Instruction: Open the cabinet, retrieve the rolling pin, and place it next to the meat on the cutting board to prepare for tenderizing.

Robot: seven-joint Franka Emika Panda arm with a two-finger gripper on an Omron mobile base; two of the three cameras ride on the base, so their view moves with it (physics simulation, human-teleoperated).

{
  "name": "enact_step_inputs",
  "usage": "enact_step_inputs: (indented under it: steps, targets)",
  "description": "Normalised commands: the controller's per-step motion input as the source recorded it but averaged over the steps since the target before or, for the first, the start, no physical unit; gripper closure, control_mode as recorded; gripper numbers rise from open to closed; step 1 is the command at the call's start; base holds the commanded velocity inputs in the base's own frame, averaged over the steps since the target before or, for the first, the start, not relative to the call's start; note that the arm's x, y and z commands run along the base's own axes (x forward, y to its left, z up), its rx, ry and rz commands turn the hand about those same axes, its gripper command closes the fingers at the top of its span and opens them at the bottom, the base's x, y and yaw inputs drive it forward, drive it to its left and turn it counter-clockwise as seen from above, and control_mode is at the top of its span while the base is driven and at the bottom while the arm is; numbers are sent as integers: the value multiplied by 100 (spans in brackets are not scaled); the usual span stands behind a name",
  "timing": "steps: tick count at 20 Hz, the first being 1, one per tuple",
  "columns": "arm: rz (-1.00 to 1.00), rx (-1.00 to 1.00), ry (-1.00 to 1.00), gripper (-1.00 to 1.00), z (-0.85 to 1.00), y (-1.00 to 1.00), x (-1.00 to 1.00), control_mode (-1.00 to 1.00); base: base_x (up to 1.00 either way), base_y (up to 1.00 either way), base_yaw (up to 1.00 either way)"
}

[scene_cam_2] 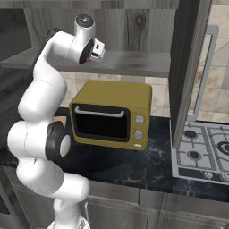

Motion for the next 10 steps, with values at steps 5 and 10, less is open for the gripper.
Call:
enact_step_inputs:
  steps: [5, 10]
  targets:
    - [1, 2, -10, 100, 1, 1, -100, -100, 0, 0, 0]
    - [5, 0, -4, 100, 1, 0, -100, -100, 0, 0, 0]
